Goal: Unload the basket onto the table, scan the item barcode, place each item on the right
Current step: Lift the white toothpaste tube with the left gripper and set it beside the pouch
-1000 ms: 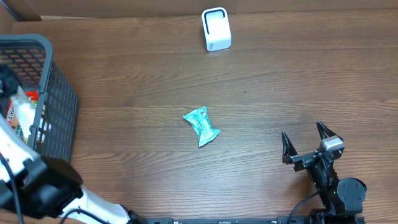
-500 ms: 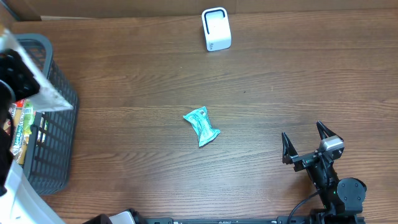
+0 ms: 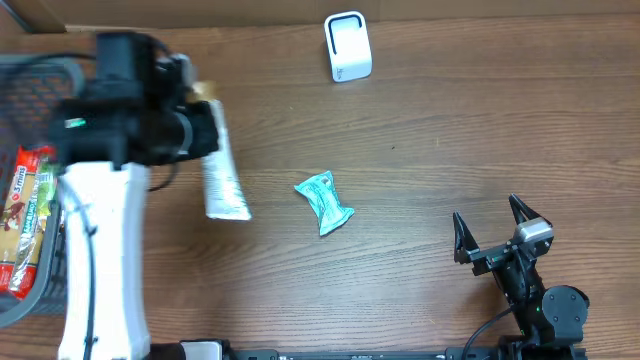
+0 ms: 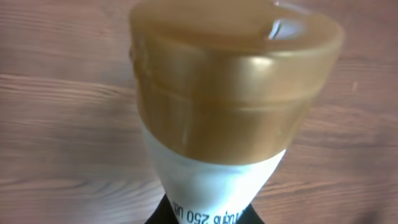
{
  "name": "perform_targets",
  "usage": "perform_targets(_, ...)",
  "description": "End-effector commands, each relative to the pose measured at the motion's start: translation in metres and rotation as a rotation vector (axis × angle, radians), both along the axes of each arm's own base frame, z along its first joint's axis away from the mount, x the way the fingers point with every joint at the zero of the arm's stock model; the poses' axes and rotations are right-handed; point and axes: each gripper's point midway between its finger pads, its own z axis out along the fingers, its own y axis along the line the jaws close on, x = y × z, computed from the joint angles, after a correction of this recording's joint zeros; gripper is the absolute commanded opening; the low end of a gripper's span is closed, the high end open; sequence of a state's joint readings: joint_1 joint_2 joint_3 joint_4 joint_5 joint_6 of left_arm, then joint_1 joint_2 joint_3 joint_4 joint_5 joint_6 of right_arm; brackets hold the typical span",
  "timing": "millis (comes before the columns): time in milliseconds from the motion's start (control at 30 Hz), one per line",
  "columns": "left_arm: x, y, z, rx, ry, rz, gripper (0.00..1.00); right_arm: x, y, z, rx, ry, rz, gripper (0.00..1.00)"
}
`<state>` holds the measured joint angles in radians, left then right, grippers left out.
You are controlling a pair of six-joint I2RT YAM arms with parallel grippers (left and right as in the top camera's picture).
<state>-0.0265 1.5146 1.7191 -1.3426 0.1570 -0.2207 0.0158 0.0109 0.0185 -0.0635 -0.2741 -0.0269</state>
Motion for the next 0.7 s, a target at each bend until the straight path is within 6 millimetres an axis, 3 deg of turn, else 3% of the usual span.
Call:
perform_targets(0, -0.008, -0.026, -0.056, -0.047, 0.105, 0.013, 0.04, 0.000, 0.002, -0.002, -0.004, -0.005, 0.010, 1.00)
perform_targets(133, -0.011, -0.051, -0.111, -0.046, 0.127, -0.044, 0.04, 0.000, 0.002, -0.002, -0.004, -0.005, 0.010, 1.00)
perform_targets(233, -0.014, -0.057, -0.143, -0.027, 0.129, -0.051, 0.04, 0.000, 0.002, -0.002, -0.004, -0.005, 0.010, 1.00)
perform_targets(500, -0.023, -0.060, -0.196, -0.023, 0.121, -0.064, 0.04, 0.000, 0.002, -0.002, -0.004, -0.005, 0.010, 1.00)
perform_targets(533, -0.025, -0.060, -0.199, -0.023, 0.124, -0.064, 0.07, 0.000, 0.002, -0.002, -0.004, -0.005, 0.010, 1.00)
perform_targets(600, -0.024, -0.061, -0.197, -0.030, 0.121, -0.068, 0.40, 0.000, 0.002, -0.002, -0.004, -0.005, 0.010, 1.00)
perform_targets(667, -0.019, -0.063, -0.190, -0.036, 0.105, -0.074, 0.51, 0.000, 0.002, -0.002, -0.004, -0.005, 0.010, 1.00)
